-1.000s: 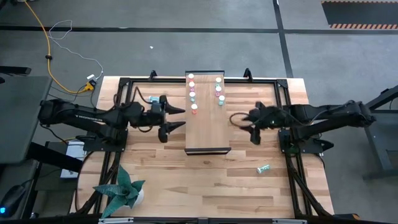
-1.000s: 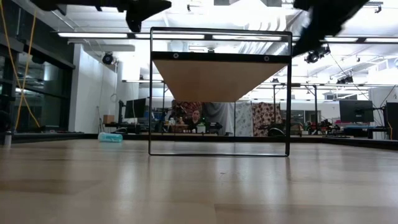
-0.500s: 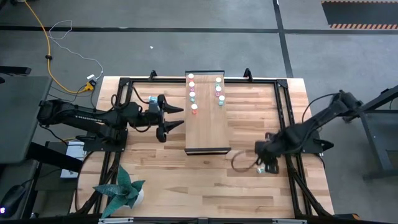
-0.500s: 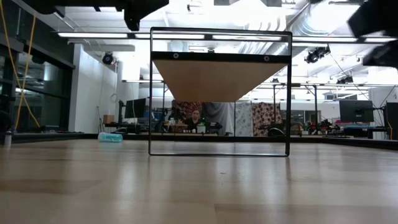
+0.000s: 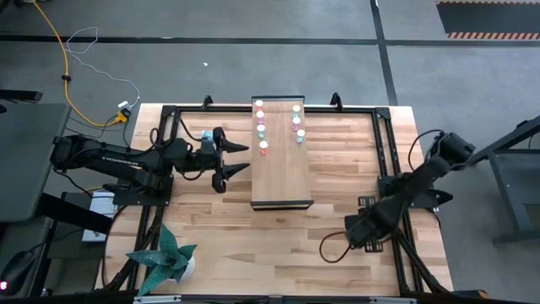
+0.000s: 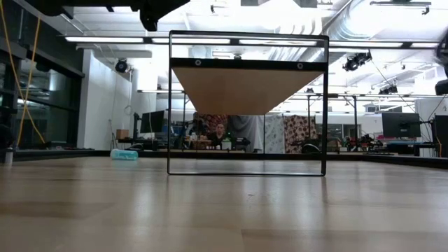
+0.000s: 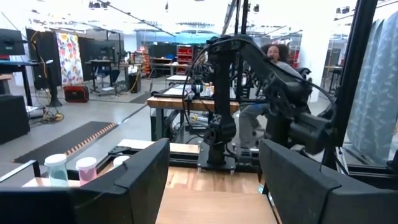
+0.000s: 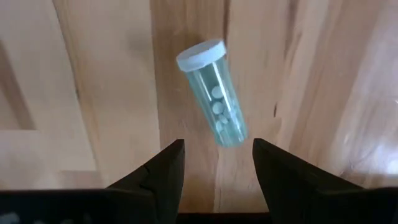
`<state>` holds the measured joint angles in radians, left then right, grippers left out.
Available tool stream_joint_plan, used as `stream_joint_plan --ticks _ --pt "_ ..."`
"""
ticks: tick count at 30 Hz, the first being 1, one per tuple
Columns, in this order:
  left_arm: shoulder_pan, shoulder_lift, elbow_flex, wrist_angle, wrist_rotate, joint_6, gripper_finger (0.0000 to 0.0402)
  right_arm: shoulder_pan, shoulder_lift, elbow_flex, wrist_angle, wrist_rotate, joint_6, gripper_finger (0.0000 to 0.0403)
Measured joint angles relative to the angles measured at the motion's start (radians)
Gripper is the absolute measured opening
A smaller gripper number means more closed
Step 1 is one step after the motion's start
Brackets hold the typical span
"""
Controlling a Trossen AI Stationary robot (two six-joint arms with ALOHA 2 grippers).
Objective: Pick and place medicine bottles onto shelf by color
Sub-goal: Put the transparent green pill bottle on the shelf
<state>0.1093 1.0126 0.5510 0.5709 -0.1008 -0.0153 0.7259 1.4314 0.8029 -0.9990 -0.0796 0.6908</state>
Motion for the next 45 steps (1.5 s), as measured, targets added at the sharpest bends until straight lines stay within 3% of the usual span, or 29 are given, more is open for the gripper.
stream_joint_plan --ticks 12,32,45 --pt "0.000 0.000 0.000 -0.001 0.000 -0.007 0.0239 0.043 0.149 0.000 0.047 0.084 -0.044 0.0181" --pt "0.000 0.001 0.000 -0.005 0.000 -0.007 0.0239 0.043 0.161 0.000 0.087 0.075 -0.014 0.0180" --pt "0.000 0.001 0.000 -0.005 0.000 -0.007 0.0239 0.043 0.160 0.000 0.079 0.072 -0.015 0.0114"
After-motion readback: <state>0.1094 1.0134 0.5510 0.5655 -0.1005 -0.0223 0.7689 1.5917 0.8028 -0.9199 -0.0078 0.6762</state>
